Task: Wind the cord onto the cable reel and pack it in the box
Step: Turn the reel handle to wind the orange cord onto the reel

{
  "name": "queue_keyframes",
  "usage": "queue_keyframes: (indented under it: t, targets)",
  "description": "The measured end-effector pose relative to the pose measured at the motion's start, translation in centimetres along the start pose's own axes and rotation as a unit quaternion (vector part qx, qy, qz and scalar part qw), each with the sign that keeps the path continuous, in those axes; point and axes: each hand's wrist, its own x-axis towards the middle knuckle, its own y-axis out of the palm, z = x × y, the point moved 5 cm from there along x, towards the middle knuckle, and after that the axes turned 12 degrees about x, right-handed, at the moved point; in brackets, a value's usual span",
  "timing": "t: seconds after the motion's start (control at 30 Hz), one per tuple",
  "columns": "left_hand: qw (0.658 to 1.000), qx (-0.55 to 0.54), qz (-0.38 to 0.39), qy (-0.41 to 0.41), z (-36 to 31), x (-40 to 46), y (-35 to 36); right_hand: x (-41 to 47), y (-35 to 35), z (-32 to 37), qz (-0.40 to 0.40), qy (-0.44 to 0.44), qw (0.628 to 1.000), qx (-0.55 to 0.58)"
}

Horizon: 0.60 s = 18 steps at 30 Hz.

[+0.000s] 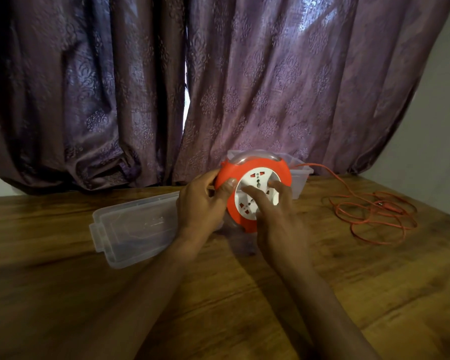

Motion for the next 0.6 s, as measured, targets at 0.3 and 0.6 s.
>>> queue_keyframes:
  t: [0.3, 0.6]
  targets:
    - [1.0, -0.007, 0.024, 0.018, -0.8, -0.4, 0.1, 0.0, 0.0, -0.7, 0.013, 0.036, 0.997, -0.072]
    - [1.0, 0.007, 0.016, 0.013, -1.3, -0.8, 0.0, 0.0, -0.1, -1.7, -0.057, 0.054, 0.997, -0.007]
